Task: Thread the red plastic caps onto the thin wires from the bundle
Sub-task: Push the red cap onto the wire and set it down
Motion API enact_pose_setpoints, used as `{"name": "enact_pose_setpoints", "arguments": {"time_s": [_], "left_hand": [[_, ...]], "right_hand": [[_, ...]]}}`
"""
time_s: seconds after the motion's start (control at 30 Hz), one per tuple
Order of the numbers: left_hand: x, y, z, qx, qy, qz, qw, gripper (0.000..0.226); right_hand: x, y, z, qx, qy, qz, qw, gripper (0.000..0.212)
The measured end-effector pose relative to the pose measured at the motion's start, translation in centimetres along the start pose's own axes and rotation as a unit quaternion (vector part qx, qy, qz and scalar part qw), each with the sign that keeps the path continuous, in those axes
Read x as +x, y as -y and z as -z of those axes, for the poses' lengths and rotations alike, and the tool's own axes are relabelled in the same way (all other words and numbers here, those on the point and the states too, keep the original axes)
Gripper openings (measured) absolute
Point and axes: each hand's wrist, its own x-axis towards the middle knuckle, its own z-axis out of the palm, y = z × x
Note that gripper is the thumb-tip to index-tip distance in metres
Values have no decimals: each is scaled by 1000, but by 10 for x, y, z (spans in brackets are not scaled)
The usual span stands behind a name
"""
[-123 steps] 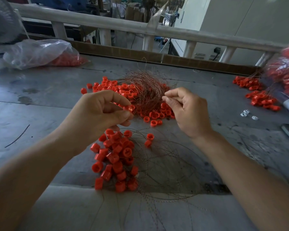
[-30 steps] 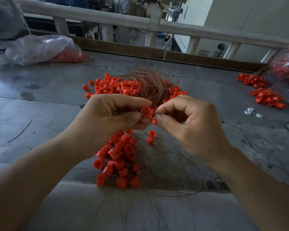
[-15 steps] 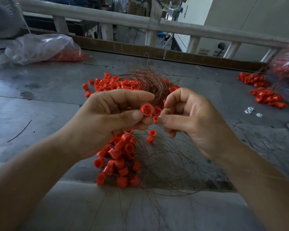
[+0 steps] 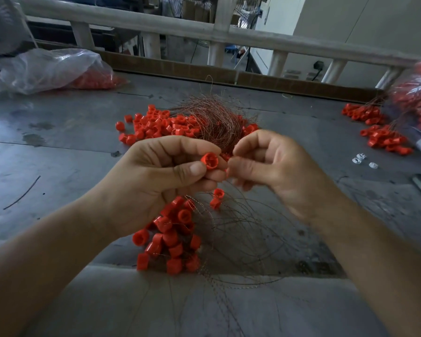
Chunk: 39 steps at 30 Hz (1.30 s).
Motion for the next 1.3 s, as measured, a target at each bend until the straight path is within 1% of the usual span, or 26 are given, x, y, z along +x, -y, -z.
{"name": "enact_pose_setpoints", "arguments": {"time_s": [0.1,0.17,0.2,0.23,0.3,0.33,0.4,0.53,0.63,0.7,0.8,0.9,0.93,0.97,1.0,1.03,1.07,1.1,1.13,1.17,1.23,1.3], "left_hand": [[1,3,3,-1,-12,7,1000,37],[1,3,4,-6,-16,8,1000,37],[1,3,4,-9,-17,8,1000,36],[0,3,4,-11,-17,8,1000,36],[0,2,4,-11,-19,8,1000,36],[0,1,4,-10,-21,8,1000,36],[-1,1,4,-13,-25,6,1000,37],[-1,-1,3,-6,-26,5,1000,38],[-1,-1,2,-7,-29,7,1000,32],[-1,0,1,-33,-41,12,999,26],[0,0,0,-83,-60,23,994,25],[1,-1,-1,-85,-64,26,994,25],[1,-1,-1,-84,-65,26,994,25],[1,-1,-1,-83,-66,26,994,25],[1,-1,-1,-82,-66,25,994,25],[2,-1,-2,-80,-67,25,994,25],[2,-1,-2,-78,-67,25,994,25],[2,0,-2,-77,-68,26,994,25],[2,0,-2,-76,-69,28,994,25],[2,1,-2,-73,-70,29,994,24],[3,1,-2,-65,-76,32,995,24],[4,2,-2,-56,-81,34,995,26]], "right_hand": [[11,-7,30,-75,-125,11,989,12],[18,-16,50,-172,-206,16,963,13],[20,-22,58,-226,-227,14,947,15],[23,-28,63,-284,-232,5,931,16],[25,-38,68,-380,-208,-23,901,8],[26,-43,68,-410,-193,-36,891,2],[26,-48,69,-446,-174,-51,877,8],[26,-47,70,-484,-170,-64,856,11],[25,-47,71,-487,-159,-74,856,10],[25,-47,69,-500,-152,-71,850,13],[25,-48,66,-520,-143,-53,840,22],[26,-48,66,-524,-141,-41,839,19],[27,-47,66,-499,-150,-37,853,18],[27,-44,65,-439,-161,-37,883,18],[26,-40,63,-343,-165,-37,924,18],[25,-33,59,-221,-160,-40,961,17],[24,-26,55,-96,-144,-48,984,15],[22,-22,52,8,-118,-57,991,10],[20,-18,47,80,-92,-65,990,3],[18,-16,42,125,-69,-71,987,8],[16,-13,31,163,-32,-85,983,15],[14,-14,21,167,-8,-94,981,16]]}}
